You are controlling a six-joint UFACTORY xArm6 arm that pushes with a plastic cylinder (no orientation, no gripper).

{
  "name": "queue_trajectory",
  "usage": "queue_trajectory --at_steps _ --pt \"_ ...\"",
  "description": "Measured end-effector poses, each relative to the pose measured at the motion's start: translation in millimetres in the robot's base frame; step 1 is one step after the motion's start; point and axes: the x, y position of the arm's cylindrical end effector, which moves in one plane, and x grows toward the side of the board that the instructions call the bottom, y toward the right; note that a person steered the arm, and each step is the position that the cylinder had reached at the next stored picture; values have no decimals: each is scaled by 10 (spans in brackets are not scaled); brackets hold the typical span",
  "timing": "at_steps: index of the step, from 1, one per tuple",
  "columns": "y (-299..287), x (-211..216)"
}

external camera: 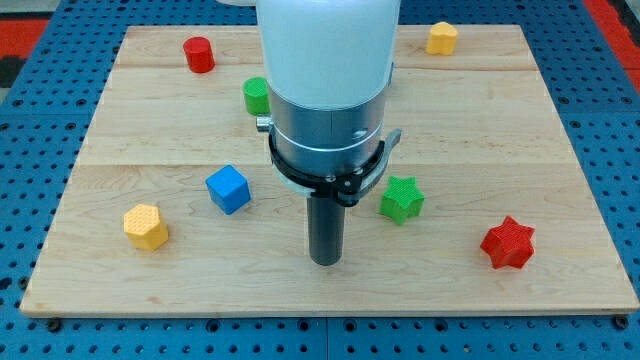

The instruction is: Slide your hand towards red circle

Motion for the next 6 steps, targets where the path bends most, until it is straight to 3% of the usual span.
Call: queue_trajectory --at_steps 3,5,6 --pt "383 -968" --pt "-855 -1210" --pt "-1464 -1844"
